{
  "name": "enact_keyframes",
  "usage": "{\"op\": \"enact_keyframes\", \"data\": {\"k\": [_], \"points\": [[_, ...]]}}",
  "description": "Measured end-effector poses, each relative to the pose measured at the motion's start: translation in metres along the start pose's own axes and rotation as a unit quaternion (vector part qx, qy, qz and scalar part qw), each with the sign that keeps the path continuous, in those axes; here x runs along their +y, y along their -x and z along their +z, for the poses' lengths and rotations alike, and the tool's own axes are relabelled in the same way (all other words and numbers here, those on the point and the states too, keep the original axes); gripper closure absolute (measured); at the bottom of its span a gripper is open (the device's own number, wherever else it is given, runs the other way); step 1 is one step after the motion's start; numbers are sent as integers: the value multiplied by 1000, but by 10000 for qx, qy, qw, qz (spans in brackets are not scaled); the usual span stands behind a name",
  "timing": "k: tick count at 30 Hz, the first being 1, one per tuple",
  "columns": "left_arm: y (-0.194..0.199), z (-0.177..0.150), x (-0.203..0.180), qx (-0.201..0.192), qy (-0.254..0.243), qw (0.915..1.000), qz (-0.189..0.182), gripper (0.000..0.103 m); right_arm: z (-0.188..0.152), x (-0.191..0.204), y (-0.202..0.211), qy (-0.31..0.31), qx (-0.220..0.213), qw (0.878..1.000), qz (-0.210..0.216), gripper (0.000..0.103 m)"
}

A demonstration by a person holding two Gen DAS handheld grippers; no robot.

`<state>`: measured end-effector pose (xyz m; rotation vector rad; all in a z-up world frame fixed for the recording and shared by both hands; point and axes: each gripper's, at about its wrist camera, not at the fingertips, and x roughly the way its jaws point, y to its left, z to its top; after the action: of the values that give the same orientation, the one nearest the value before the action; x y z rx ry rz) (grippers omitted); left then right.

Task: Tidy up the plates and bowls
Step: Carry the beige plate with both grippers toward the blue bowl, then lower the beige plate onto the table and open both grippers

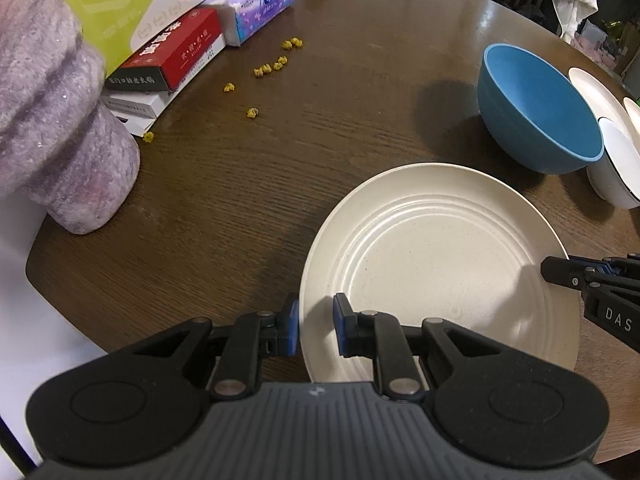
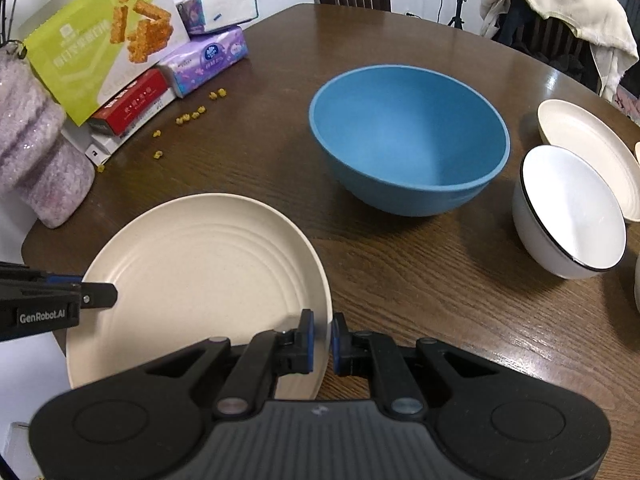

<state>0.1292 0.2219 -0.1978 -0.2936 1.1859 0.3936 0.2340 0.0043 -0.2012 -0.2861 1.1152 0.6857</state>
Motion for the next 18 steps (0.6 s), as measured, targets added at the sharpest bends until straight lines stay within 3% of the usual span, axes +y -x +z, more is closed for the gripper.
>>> {"op": "enact_keyframes", "data": {"k": [18], "points": [[-15, 0, -8, 142, -72, 9999, 5, 85, -9, -9, -14, -134, 151, 9998, -60, 93]]}}
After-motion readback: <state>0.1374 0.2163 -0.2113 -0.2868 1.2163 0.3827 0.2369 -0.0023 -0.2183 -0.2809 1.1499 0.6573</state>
